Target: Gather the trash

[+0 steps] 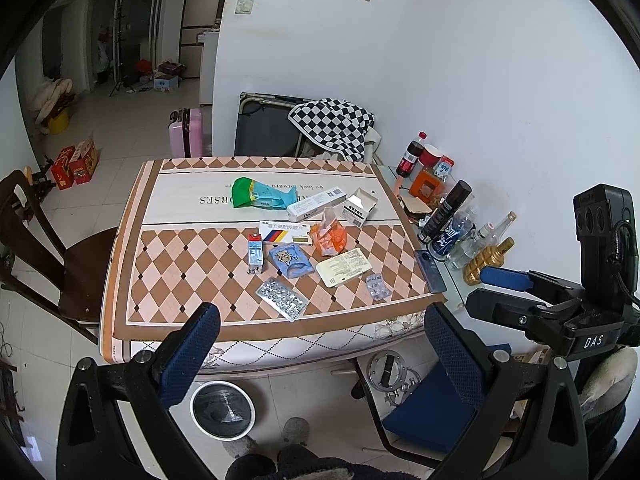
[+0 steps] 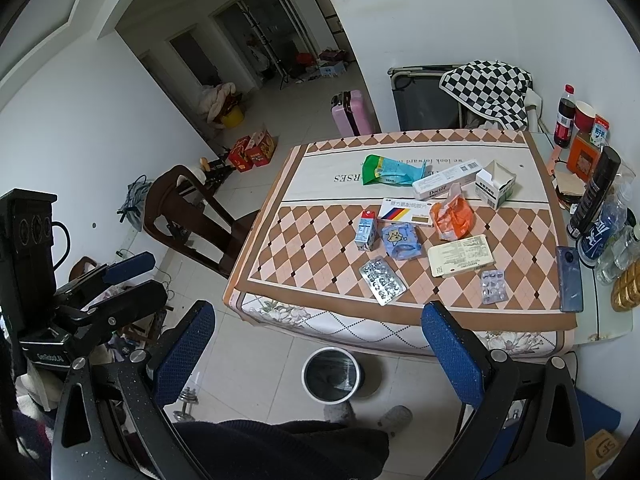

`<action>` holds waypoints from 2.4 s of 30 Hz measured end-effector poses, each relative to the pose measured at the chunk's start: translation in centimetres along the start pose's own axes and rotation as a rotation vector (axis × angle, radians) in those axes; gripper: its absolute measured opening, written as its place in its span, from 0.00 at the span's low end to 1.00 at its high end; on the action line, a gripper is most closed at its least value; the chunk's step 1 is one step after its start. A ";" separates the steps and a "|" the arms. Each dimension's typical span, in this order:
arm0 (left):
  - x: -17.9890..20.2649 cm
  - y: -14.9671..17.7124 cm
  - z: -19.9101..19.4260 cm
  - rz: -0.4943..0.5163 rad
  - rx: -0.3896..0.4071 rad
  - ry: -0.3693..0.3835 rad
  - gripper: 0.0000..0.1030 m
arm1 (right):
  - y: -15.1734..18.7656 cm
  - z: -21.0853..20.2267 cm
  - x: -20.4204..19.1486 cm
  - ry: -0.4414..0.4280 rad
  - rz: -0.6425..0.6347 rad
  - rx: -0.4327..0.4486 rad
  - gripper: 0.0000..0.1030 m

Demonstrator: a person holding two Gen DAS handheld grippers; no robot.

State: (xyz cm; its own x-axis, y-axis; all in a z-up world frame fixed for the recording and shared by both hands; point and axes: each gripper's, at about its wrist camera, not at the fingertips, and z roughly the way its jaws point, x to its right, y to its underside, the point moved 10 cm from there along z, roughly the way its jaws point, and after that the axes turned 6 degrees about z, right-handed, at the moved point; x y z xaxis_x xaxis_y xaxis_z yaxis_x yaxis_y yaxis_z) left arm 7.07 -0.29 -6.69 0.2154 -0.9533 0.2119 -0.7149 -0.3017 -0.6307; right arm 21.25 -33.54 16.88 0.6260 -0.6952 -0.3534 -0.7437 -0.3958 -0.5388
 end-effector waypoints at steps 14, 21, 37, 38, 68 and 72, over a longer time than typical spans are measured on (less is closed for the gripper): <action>0.2 0.1 0.6 0.007 -0.003 0.001 1.00 | -0.1 0.1 -0.2 -0.001 0.002 -0.001 1.00; 0.0 0.3 0.8 0.012 -0.010 0.006 1.00 | -0.1 0.3 -0.1 0.000 0.005 -0.003 1.00; -11.1 2.1 15.2 -0.049 -0.211 -0.313 1.00 | 1.1 6.2 13.1 0.231 0.579 0.132 1.00; -11.8 2.7 17.1 -0.079 -0.251 -0.321 1.00 | 1.3 7.3 15.0 0.252 0.634 0.136 1.00; -9.5 12.4 41.7 -0.724 -0.813 -0.253 0.84 | -2.4 40.2 34.4 0.597 0.528 -0.448 0.86; -7.8 11.8 42.5 -0.677 -0.847 -0.329 0.77 | -1.6 41.4 34.0 0.538 0.500 -0.520 0.87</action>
State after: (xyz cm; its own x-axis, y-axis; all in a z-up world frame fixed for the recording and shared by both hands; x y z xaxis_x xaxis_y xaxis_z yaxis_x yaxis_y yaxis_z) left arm 25.22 2.97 -47.54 0.8042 -0.5935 0.0320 -0.5781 -0.7686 0.2738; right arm 53.45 -31.74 -25.94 0.1035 -0.9944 0.0227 -0.9939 -0.1025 0.0418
